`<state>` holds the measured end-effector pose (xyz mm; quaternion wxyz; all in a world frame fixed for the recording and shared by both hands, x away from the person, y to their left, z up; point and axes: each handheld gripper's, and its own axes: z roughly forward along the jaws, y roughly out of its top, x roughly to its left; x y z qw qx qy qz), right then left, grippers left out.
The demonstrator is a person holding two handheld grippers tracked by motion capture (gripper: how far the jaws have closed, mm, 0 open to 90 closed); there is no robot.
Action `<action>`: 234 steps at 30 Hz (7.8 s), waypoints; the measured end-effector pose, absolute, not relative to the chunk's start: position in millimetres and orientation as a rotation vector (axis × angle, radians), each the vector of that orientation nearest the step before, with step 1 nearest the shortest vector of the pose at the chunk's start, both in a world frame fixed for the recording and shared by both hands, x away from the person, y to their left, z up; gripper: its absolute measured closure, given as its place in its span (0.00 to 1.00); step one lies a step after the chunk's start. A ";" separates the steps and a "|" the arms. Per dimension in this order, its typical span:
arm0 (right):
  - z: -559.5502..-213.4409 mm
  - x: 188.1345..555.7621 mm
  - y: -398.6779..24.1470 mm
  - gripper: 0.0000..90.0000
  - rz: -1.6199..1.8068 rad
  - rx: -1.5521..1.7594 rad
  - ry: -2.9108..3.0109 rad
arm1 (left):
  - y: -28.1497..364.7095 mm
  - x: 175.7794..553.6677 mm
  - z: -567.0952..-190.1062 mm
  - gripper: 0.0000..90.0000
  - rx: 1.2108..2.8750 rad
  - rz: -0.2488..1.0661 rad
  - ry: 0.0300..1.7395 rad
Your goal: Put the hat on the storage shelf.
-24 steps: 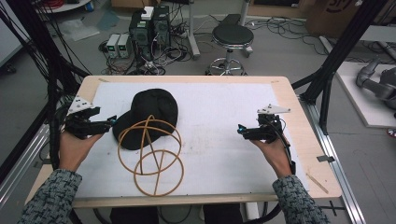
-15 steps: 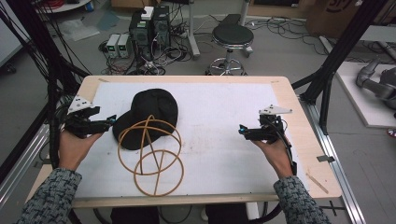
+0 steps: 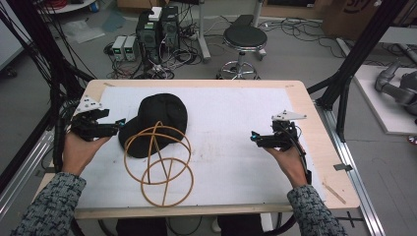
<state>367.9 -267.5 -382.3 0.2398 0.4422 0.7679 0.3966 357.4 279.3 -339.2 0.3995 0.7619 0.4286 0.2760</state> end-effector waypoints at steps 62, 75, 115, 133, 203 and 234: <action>-383.4 358.3 -286.0 0.08 1.068 1.261 2.055 | 157.6 515.8 -351.7 0.69 2.280 0.382 0.908; -381.1 355.0 -287.4 0.08 1.086 1.263 2.038 | 161.5 505.1 -337.2 0.86 2.332 0.444 0.836; -363.9 354.5 -271.9 0.08 1.133 1.217 2.032 | 237.8 427.6 -192.4 0.97 2.146 0.446 0.628; -364.8 356.4 -266.5 0.08 1.131 1.214 2.044 | 252.2 370.5 -139.1 0.97 2.082 0.332 0.374; -371.9 357.4 -265.5 0.08 1.144 1.223 2.051 | 129.7 359.9 -189.2 0.53 2.361 -0.128 0.084; -372.4 371.5 -246.3 0.08 1.123 1.200 2.083 | 249.0 394.7 -287.3 0.23 2.124 0.508 0.878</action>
